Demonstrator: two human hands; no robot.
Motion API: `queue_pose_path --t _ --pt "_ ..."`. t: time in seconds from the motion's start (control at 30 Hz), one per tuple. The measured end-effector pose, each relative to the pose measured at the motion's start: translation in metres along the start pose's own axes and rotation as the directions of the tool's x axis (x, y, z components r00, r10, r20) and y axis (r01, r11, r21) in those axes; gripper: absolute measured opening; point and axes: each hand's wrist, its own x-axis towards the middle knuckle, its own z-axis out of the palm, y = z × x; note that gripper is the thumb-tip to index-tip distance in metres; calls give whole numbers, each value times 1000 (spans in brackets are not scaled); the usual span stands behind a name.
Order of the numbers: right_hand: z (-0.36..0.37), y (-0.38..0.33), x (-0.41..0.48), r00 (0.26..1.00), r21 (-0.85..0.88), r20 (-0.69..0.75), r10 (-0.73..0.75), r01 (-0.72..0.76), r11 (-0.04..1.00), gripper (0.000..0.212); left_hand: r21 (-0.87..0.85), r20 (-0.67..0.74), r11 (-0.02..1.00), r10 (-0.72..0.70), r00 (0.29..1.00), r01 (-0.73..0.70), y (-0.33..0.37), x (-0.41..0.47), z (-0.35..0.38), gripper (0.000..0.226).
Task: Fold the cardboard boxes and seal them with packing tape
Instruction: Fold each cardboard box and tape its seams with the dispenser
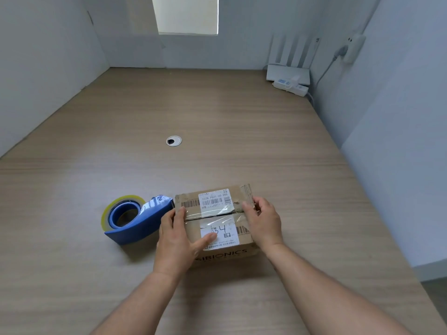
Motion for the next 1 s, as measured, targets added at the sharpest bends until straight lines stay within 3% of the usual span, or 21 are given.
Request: queue_pose_path --t 0.13,0.37,0.47,0.57,0.7,0.87,1.0 --pt "-1 5 -1 998 121 -8 67 -65 990 9 -40 -20 999 -18 1000 18 2 -1 4 106" --pt "-9 2 1 961 422 47 271 -265 867 23 -62 9 998 -3 1000 3 0 0 3 104" --pt "-12 -4 12 943 383 142 300 -332 862 37 -66 19 998 -2 1000 3 -1 0 3 104" --pt "-10 -4 14 938 411 154 310 -346 843 19 -71 -19 997 4 1000 -5 0 -2 5 98" --pt "-17 6 10 932 418 189 309 -361 834 19 -68 -26 997 28 999 -30 0 -4 8 95" --pt "-19 10 -1 973 215 98 210 -226 950 27 -37 -11 999 39 999 -39 1 -3 7 94" --pt "-18 12 -15 993 110 28 117 -119 987 30 -43 -1 999 27 1000 -27 2 -3 6 94"
